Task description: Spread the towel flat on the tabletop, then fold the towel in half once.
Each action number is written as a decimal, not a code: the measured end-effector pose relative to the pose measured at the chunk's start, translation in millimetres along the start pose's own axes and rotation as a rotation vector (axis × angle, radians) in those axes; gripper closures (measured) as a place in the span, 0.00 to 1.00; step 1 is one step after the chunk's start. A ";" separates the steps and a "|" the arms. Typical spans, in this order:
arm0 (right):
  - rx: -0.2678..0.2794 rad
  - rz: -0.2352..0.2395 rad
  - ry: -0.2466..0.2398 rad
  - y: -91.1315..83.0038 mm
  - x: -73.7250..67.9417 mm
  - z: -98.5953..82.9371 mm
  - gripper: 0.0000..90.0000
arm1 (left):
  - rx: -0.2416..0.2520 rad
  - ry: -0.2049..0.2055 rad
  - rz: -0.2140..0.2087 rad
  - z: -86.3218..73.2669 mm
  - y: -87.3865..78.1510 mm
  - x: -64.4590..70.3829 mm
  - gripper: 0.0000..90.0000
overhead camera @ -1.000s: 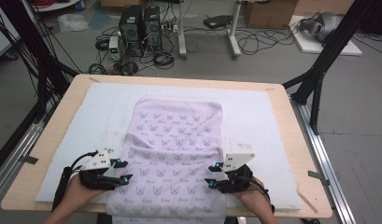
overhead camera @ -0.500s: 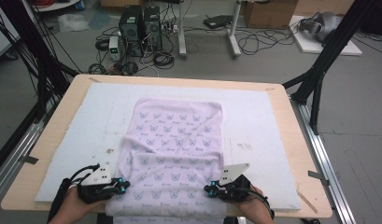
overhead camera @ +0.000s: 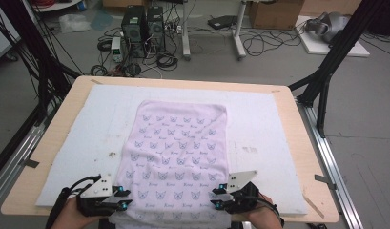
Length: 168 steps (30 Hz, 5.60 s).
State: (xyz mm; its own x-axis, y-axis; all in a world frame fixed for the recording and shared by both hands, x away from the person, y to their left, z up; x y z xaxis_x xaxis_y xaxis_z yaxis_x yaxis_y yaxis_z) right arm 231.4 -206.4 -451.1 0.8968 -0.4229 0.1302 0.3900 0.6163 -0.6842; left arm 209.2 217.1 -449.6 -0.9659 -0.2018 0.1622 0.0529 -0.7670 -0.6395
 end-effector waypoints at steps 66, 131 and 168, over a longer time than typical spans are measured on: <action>0.143 -0.197 0.203 9.1 96.1 25.1 0.32 | 0.232 -0.133 0.181 38.7 -9.4 -98.2 0.44; 0.040 -0.201 0.235 39.0 202.1 63.2 0.52 | 0.170 -0.251 0.189 66.6 -28.2 -202.0 0.53; 0.057 -0.248 0.292 24.7 203.1 39.5 0.98 | 0.121 -0.240 0.245 76.8 -28.1 -203.0 0.96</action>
State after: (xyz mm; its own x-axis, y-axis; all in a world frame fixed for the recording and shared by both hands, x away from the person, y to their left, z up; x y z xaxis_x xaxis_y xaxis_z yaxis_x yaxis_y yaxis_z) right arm 431.4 -250.9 -413.2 0.6795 -0.7302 0.0713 0.6059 0.5036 -0.6159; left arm 423.2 232.9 -406.9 -0.8344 -0.5149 0.1965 0.3190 -0.7419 -0.5898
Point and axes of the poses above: each handheld gripper's, and its own axes: y roughly forward along the jaws, z roughly out of its top, x roughly to its right, the point moved 1 cm from there along y, roughly forward along the jaws, and after that the axes turned 14 degrees about -z, right-handed, at the moved point
